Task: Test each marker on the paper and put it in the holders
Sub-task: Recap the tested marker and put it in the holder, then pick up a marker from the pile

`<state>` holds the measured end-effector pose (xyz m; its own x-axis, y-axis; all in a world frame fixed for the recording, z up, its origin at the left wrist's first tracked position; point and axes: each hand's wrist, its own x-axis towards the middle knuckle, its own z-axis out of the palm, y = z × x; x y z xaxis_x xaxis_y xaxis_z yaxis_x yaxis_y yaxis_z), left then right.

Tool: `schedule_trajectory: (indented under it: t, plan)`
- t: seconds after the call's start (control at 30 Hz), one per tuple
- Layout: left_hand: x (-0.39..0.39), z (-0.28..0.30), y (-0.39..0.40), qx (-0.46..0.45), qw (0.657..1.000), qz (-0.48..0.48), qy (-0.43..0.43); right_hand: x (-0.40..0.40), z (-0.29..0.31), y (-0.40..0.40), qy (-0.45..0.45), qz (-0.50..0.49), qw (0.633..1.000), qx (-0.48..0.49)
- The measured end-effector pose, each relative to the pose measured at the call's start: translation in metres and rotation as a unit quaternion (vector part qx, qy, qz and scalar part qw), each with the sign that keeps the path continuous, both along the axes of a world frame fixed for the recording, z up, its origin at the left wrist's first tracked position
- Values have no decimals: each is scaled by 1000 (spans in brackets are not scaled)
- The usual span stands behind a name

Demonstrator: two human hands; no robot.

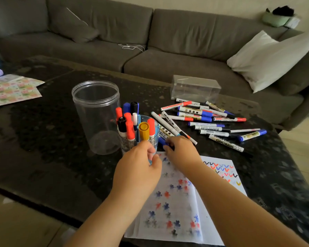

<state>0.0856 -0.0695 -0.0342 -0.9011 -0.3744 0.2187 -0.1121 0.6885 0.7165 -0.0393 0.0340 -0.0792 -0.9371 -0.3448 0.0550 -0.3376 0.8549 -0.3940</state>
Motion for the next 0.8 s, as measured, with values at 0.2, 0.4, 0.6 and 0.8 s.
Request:
schedule_trajectory:
  t: [0.2,0.4,0.6,0.8]
  plan:
    - [-6,-1,3,3,1000,0,3,-12,-2,-21,-5,-34,995,90]
    - [-6,-1,6,21,1000,-8,0,3,18,-3,70,-57,996,8]
    - [-8,2,23,31,999,-15,10,51,59,65,173,-106,961,-189]
    - [-10,5,61,79,995,-60,-13,98,72,117,-40,-119,891,-436]
